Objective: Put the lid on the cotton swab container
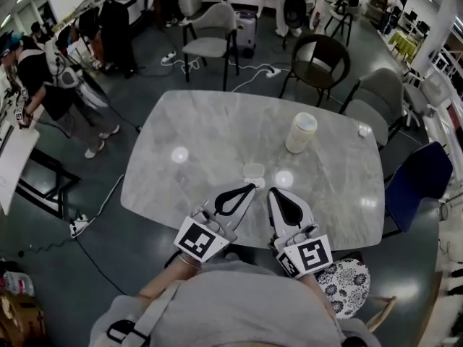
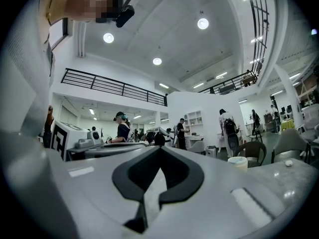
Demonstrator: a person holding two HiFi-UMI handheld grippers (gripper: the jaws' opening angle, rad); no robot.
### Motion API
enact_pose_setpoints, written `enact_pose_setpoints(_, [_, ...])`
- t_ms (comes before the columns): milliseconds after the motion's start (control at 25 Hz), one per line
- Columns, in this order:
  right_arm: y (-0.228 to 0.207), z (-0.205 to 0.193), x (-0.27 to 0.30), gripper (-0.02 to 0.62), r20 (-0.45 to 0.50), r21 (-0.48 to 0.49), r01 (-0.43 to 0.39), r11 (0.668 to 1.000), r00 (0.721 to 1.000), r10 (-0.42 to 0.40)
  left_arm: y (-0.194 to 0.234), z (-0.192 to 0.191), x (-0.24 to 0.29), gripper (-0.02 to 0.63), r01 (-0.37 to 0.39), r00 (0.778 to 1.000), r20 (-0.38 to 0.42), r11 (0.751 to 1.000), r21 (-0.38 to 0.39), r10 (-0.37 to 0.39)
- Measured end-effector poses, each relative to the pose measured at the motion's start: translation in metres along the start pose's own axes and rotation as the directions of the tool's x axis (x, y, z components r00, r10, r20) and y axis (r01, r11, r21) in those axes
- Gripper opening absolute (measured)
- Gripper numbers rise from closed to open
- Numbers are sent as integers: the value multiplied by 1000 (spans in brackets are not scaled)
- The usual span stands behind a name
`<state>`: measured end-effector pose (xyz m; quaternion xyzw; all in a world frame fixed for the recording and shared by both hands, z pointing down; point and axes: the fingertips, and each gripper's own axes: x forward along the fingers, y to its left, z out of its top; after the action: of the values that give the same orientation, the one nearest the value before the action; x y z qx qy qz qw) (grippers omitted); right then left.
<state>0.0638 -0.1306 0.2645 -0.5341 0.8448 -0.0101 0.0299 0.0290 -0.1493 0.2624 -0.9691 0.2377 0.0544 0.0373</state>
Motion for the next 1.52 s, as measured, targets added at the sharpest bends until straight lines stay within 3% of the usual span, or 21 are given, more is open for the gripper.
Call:
enact_pose_setpoints(600, [-38, -21, 43, -3, -41, 19, 34, 999, 999, -34, 48, -29, 25, 0, -7, 999, -36, 998, -55, 5])
enact_pose_setpoints(1200, [-54, -14, 54, -3, -45, 12, -73, 997, 996, 74, 68, -29, 32, 0, -94, 994, -68, 994, -51, 91])
enact_pose_setpoints(1360, [-66, -30, 56, -3, -73, 30, -72, 997, 995, 74, 70, -45, 32, 0, -97, 991, -99, 995, -37, 93])
enact_pose_setpoints(1520, [-69, -45, 54, -3, -105, 47, -66, 997, 992, 71, 69, -65, 25, 0, -113, 985, -138, 991, -70, 102])
